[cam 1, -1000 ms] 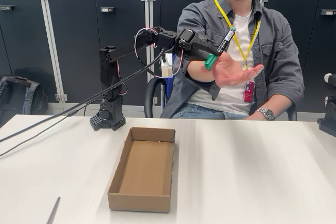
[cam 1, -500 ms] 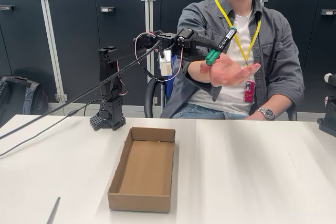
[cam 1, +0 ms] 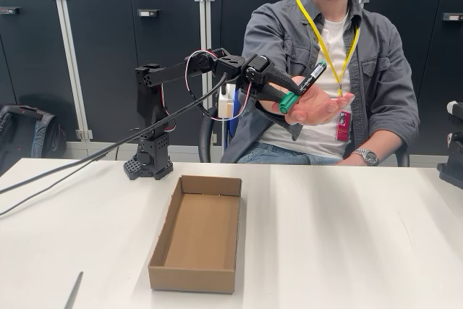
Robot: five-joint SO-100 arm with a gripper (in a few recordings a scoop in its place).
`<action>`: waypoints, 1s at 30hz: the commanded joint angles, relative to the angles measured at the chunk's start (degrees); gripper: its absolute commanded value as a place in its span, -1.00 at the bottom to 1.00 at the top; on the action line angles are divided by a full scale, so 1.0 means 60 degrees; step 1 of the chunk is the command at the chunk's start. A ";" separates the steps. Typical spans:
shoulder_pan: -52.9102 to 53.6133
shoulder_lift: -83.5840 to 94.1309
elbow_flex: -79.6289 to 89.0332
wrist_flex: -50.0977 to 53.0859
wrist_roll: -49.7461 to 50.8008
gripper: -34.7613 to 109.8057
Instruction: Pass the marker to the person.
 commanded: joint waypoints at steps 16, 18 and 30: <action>-0.0249 0.0571 0.0044 0.0029 0.0146 -0.03; -0.0278 0.0571 0.0000 0.0000 0.0234 0.05; -0.0337 0.0469 -0.0396 -0.0015 0.0264 0.08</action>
